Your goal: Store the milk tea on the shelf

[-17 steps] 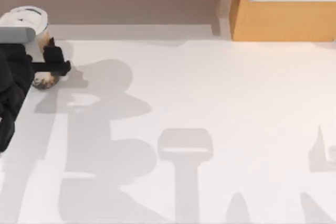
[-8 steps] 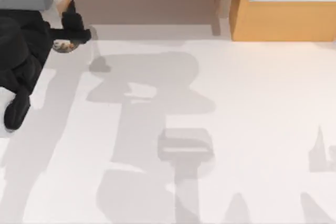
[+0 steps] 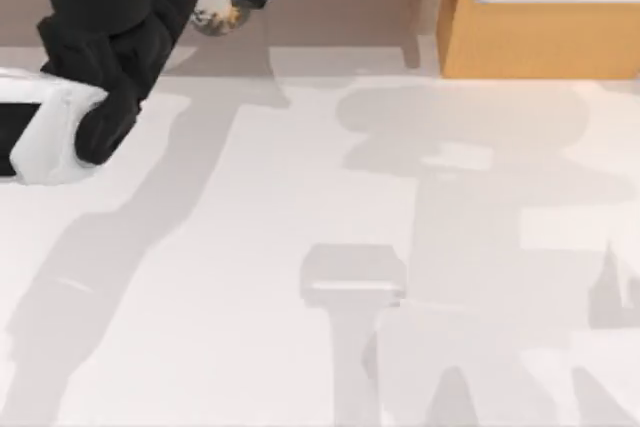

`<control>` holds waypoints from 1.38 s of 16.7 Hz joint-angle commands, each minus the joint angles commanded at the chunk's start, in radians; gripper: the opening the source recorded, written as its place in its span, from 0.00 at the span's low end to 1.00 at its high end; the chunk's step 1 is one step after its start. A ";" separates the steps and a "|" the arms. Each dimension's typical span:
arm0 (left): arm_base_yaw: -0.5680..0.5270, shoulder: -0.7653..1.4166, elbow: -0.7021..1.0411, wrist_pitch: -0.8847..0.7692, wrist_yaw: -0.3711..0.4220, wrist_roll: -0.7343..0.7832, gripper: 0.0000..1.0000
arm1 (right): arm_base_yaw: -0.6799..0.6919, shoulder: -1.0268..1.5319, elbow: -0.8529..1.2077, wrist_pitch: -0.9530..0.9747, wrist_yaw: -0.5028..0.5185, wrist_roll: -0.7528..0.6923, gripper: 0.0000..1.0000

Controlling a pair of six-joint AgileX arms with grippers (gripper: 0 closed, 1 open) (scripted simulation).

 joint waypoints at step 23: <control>-0.068 0.150 0.586 -0.610 -0.261 -0.025 0.00 | 0.000 0.000 0.000 0.000 0.000 0.000 1.00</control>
